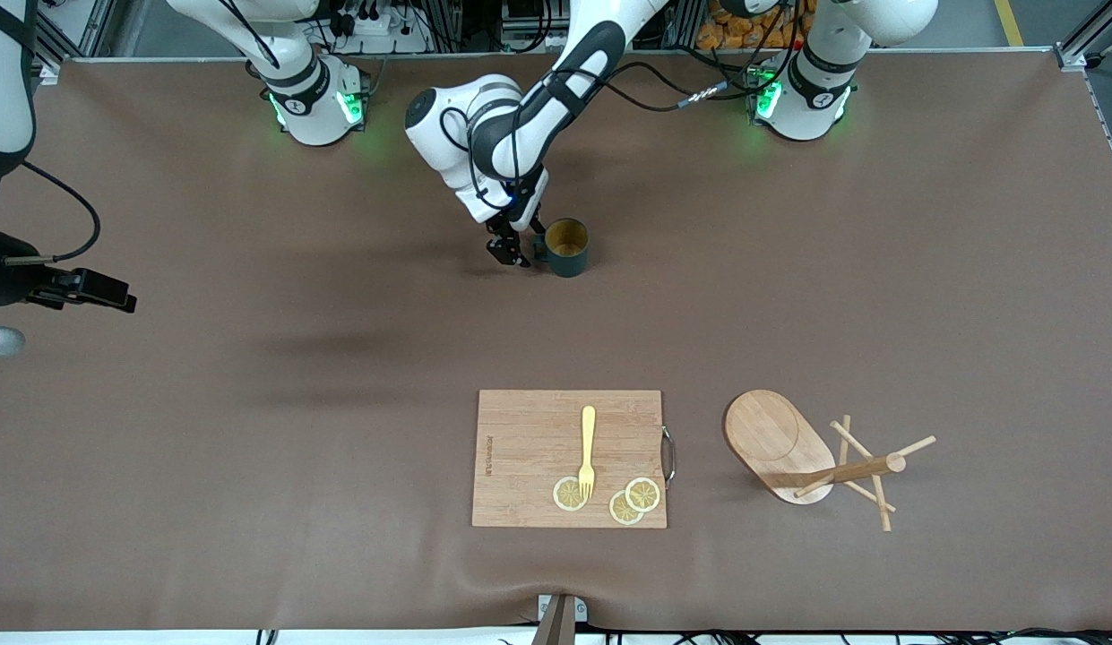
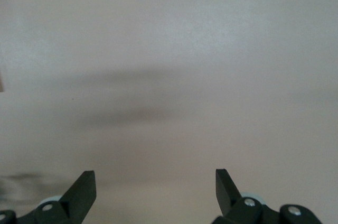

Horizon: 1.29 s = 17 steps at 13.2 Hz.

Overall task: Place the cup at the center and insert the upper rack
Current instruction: 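Lower the left gripper over the mug and grasp its handle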

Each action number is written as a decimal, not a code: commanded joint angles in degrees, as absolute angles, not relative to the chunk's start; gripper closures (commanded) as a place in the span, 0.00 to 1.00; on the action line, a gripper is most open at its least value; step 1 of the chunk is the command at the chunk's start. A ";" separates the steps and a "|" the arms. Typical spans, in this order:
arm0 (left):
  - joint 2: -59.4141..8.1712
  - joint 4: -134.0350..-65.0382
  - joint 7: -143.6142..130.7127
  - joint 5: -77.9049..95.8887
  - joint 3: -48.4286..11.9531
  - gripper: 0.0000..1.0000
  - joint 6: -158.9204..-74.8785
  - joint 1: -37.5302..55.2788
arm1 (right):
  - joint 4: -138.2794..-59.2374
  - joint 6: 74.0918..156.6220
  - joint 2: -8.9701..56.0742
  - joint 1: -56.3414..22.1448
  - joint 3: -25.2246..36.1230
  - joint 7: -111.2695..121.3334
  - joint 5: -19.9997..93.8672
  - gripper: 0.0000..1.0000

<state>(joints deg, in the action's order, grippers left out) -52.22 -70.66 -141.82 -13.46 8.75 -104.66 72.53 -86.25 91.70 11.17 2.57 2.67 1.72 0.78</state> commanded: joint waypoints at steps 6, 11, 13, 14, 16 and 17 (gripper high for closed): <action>-52.29 -71.54 -142.82 -14.15 8.26 0.39 -105.21 73.04 | -85.34 91.67 11.69 2.90 2.11 1.67 0.88 0.00; -52.21 -71.72 -142.47 -14.15 8.17 0.72 -104.42 73.04 | -85.34 91.76 11.78 2.81 2.11 1.58 0.79 0.00; -52.12 -71.72 -142.47 -14.06 8.17 0.88 -104.33 73.04 | -85.34 91.76 11.78 2.64 2.11 1.50 0.79 0.00; -52.03 -71.72 -142.47 -13.98 8.17 0.95 -104.24 73.04 | -85.34 91.76 11.86 2.72 2.11 1.58 0.79 0.00; -51.59 -71.63 -142.21 -13.89 8.09 1.00 -104.24 72.95 | -85.34 91.84 11.87 2.72 2.11 1.58 0.79 0.00; -51.33 -71.54 -142.21 -13.80 8.09 1.00 -104.24 72.95 | -85.34 91.76 11.87 2.72 2.11 1.50 0.79 0.00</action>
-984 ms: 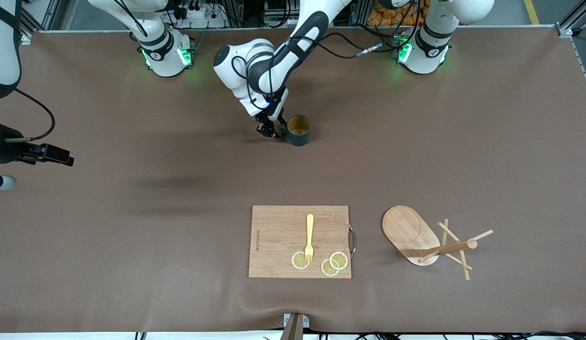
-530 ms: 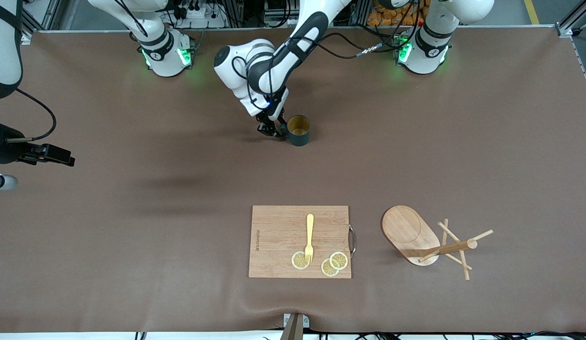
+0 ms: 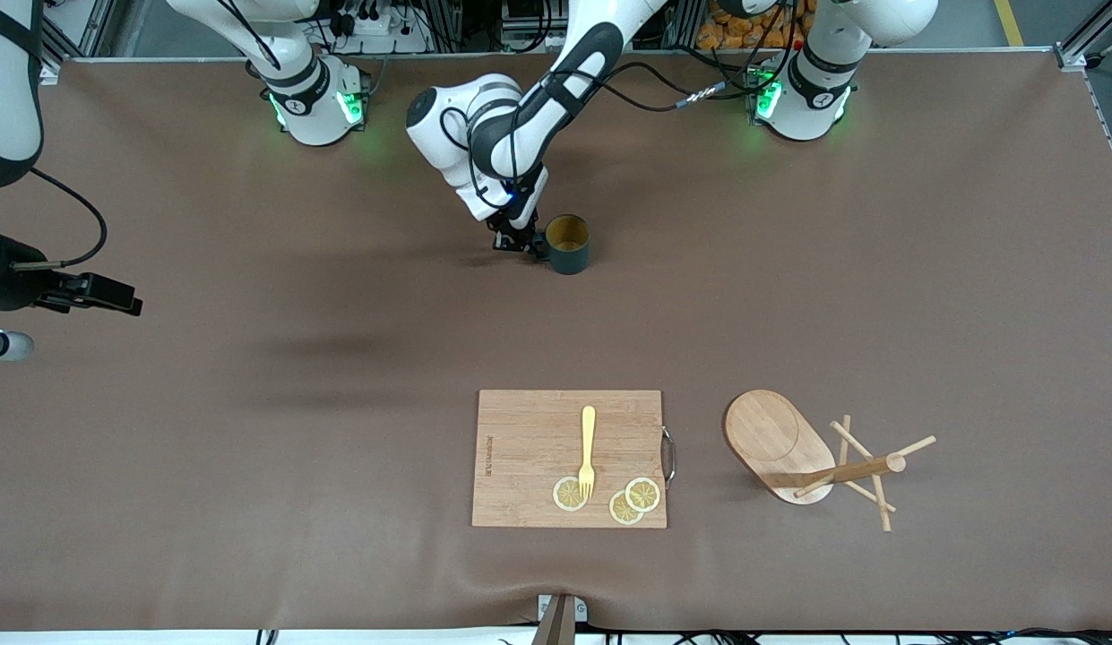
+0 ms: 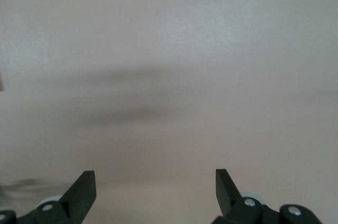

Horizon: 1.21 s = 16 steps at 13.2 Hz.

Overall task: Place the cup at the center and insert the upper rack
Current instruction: 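Lift the mug by the handle with the left gripper toward the stand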

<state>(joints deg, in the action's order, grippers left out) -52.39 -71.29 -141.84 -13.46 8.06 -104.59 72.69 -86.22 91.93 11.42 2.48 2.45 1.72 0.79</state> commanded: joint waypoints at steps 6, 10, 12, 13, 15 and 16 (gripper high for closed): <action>-49.48 -71.19 -142.12 -12.57 8.09 1.00 -104.33 72.86 | -85.34 91.85 11.95 2.72 2.11 1.49 0.79 0.00; -47.12 -71.10 -137.39 -12.66 7.21 1.00 -105.73 72.51 | -85.34 91.85 11.95 2.72 2.11 1.49 0.79 0.00; -44.57 -71.19 -133.61 -12.57 7.21 1.00 -107.04 71.38 | -85.34 91.85 11.95 2.72 2.11 1.49 0.79 0.00; -43.26 -71.28 -130.98 -12.57 7.03 1.00 -107.83 70.41 | -85.34 91.85 11.95 2.72 2.11 1.49 0.79 0.00; -40.36 -71.54 -126.58 -12.74 4.15 1.00 -109.33 66.38 | -85.34 91.85 11.95 2.72 2.11 1.49 0.70 0.00; -38.60 -71.63 -124.56 -12.74 2.83 1.00 -110.47 64.01 | -85.34 91.85 11.95 2.72 2.11 1.58 0.70 0.00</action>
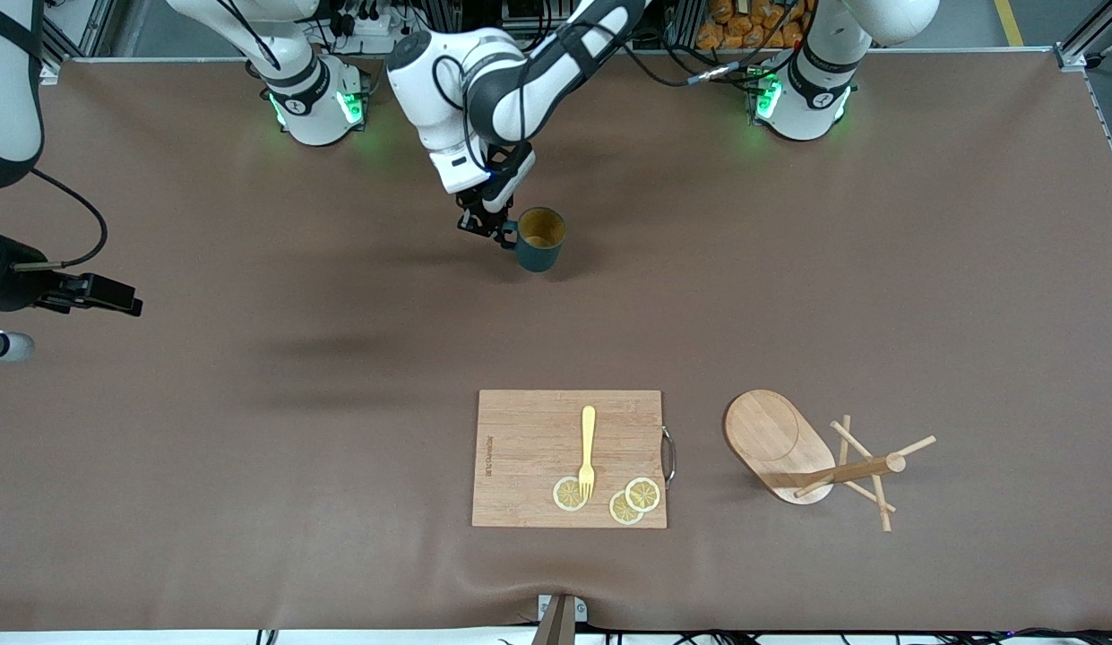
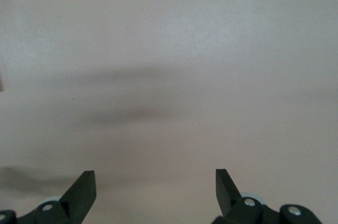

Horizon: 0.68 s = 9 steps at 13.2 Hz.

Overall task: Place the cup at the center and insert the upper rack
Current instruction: 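Lift the mug by the handle with the left gripper toward the stand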

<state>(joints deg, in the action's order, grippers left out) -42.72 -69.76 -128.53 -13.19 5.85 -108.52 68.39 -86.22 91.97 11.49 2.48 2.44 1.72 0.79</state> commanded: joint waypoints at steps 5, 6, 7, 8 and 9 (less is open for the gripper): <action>-30.95 -72.51 -109.81 -8.28 -6.22 1.00 -111.09 48.99 | -85.34 91.85 12.04 2.81 2.11 1.76 0.70 0.00; -29.81 -72.60 -107.08 -6.52 -7.55 1.00 -111.09 46.17 | -85.34 91.85 12.04 2.81 2.11 1.76 0.70 0.00; -29.01 -72.68 -104.09 -4.94 -8.34 1.00 -111.09 43.71 | -85.34 91.85 12.04 2.81 2.11 1.76 0.70 0.00; -28.05 -72.77 -100.58 -3.01 -9.22 1.00 -111.09 41.25 | -85.34 91.85 12.04 2.81 2.11 1.76 0.70 0.00; -27.17 -73.21 -96.98 -1.42 -9.66 1.00 -111.09 39.05 | -85.34 91.85 12.04 2.90 2.11 1.76 0.62 0.00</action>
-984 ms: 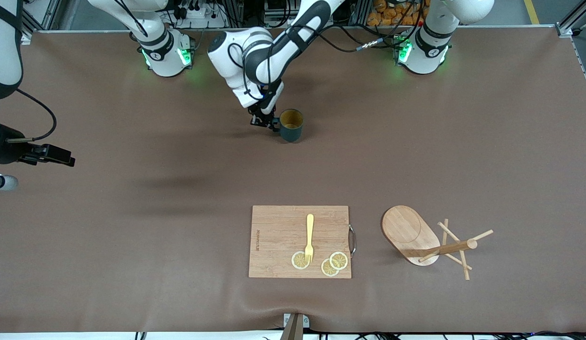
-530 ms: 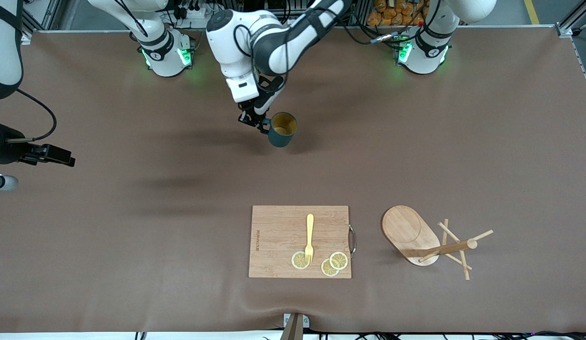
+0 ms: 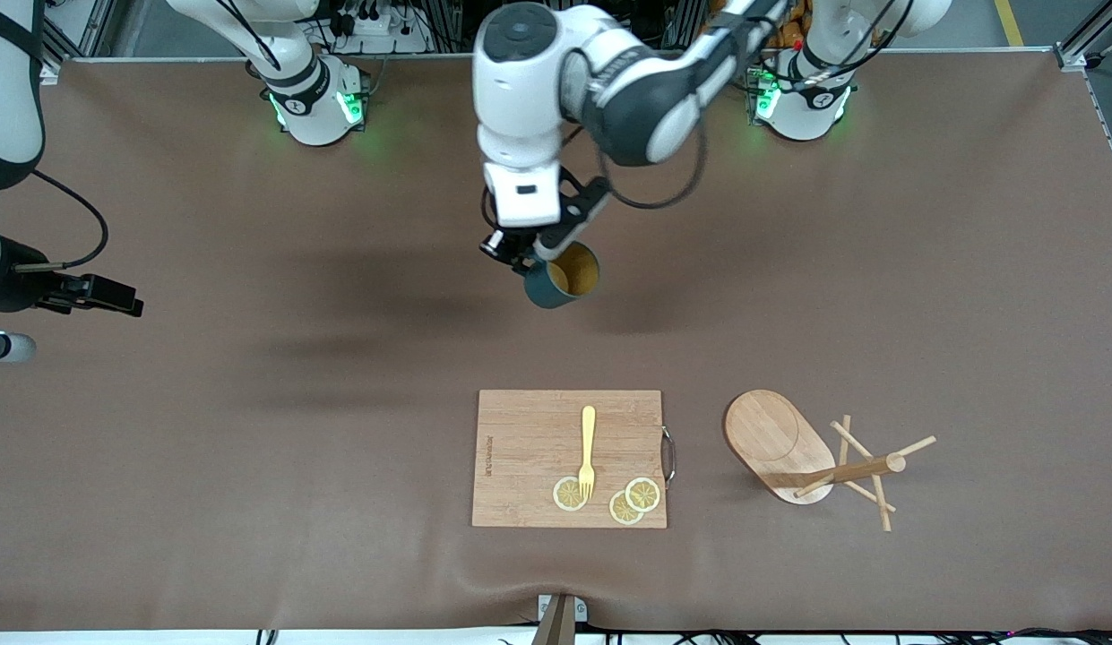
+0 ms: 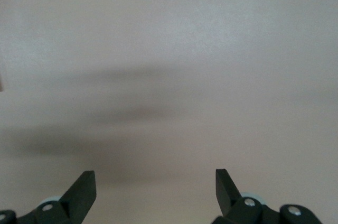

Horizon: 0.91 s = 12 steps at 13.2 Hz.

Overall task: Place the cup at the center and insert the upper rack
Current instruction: 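Lift the mug by the handle with the left gripper toward the stand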

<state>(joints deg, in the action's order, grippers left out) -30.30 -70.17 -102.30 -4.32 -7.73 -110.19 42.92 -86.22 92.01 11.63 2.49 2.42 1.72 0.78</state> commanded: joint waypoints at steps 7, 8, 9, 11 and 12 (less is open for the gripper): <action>-22.94 -74.71 -67.72 18.07 -10.02 1.00 -110.66 24.02 | -85.34 91.85 12.04 2.90 2.11 1.67 0.62 0.00; -22.59 -75.14 -63.33 21.15 -10.02 1.00 -110.39 22.08 | -85.34 91.85 12.04 2.99 2.11 1.76 0.62 0.00; -22.41 -75.41 -59.63 24.31 -10.02 1.00 -110.04 20.32 | -85.25 91.85 11.95 3.08 2.11 1.76 0.53 0.00; -22.32 -75.85 -53.03 32.91 -10.02 1.00 -107.07 15.93 | -85.25 91.85 11.95 3.25 2.11 1.76 0.53 0.00; -22.32 -75.85 -49.87 36.26 -10.02 1.00 -104.61 13.56 | -85.25 91.85 11.95 3.25 2.11 1.76 0.53 0.00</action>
<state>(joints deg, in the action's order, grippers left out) -24.29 -73.61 -55.08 30.72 -9.03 -107.60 17.59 -86.17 92.05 11.64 2.57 2.58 1.72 0.78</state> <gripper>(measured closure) 0.806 0.000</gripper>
